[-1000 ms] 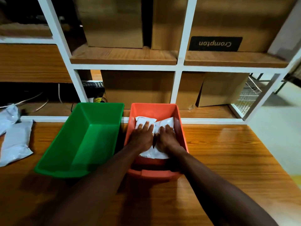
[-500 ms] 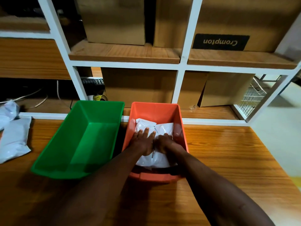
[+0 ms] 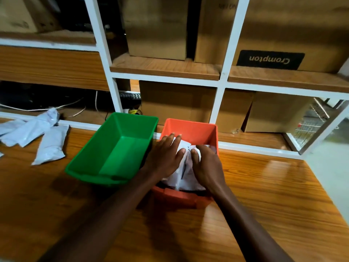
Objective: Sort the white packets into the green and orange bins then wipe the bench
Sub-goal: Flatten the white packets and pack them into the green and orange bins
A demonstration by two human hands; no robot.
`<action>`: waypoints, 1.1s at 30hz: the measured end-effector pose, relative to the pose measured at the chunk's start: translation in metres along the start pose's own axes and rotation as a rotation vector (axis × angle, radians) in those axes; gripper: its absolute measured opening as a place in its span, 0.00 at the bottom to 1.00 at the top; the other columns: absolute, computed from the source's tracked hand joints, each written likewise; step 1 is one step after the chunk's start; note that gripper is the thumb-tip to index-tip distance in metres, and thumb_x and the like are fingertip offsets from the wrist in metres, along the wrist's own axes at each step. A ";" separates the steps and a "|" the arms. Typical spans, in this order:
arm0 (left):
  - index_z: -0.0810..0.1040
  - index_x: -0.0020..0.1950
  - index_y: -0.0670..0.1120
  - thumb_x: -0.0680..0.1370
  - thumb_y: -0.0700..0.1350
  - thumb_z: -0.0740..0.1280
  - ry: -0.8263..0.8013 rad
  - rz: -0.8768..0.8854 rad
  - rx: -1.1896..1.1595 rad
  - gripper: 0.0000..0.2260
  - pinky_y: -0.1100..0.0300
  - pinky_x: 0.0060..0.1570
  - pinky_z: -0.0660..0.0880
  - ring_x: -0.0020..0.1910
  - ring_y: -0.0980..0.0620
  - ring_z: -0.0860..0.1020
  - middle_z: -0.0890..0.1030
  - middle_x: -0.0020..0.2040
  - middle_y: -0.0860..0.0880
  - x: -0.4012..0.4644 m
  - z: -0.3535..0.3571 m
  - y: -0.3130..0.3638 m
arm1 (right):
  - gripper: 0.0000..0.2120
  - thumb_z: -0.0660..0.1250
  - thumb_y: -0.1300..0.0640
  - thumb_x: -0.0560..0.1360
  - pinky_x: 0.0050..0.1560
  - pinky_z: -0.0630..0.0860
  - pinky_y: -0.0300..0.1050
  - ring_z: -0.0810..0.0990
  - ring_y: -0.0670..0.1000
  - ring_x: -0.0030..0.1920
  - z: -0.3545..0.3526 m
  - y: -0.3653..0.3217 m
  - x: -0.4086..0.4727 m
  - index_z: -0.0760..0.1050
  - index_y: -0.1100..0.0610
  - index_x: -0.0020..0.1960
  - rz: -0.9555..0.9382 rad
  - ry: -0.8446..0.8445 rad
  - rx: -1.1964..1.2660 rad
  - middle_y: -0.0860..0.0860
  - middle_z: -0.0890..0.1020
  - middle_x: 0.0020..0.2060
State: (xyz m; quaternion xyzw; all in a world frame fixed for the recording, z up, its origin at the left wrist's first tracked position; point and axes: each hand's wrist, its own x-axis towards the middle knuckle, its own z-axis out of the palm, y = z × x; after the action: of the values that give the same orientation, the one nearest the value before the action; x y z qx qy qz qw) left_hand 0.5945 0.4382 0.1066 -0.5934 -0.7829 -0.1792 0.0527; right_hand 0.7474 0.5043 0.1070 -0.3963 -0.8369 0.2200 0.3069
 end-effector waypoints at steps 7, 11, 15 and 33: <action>0.67 0.75 0.49 0.81 0.60 0.55 0.194 -0.136 -0.196 0.26 0.55 0.69 0.67 0.69 0.50 0.70 0.73 0.71 0.48 -0.090 -0.054 0.026 | 0.20 0.59 0.45 0.81 0.64 0.75 0.56 0.79 0.56 0.61 -0.010 -0.031 -0.059 0.78 0.58 0.62 -0.152 0.183 0.130 0.55 0.82 0.59; 0.68 0.74 0.47 0.82 0.58 0.56 0.236 -0.229 -0.193 0.24 0.54 0.67 0.70 0.68 0.51 0.71 0.73 0.70 0.47 -0.150 -0.072 0.022 | 0.18 0.64 0.49 0.80 0.62 0.72 0.46 0.78 0.57 0.62 -0.003 -0.050 -0.098 0.78 0.61 0.61 -0.250 0.190 0.155 0.57 0.81 0.58; 0.67 0.75 0.47 0.82 0.58 0.56 0.248 -0.305 -0.195 0.24 0.49 0.66 0.71 0.71 0.52 0.69 0.72 0.71 0.48 -0.212 -0.080 0.004 | 0.18 0.64 0.49 0.80 0.61 0.75 0.55 0.77 0.60 0.61 0.012 -0.076 -0.139 0.79 0.63 0.59 -0.340 0.152 0.213 0.60 0.79 0.58; 0.50 0.80 0.59 0.80 0.68 0.45 0.158 -0.702 -0.091 0.29 0.51 0.78 0.50 0.79 0.59 0.44 0.50 0.81 0.56 -0.445 -0.113 -0.165 | 0.29 0.49 0.36 0.82 0.75 0.60 0.60 0.58 0.55 0.79 0.183 -0.238 -0.285 0.61 0.51 0.77 -0.430 -0.357 0.093 0.52 0.60 0.79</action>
State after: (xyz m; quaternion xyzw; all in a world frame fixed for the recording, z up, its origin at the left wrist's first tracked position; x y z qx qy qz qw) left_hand 0.5530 -0.0439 0.0440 -0.2743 -0.9238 -0.2661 0.0218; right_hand 0.6375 0.1140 0.0250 -0.1502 -0.9316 0.2542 0.2119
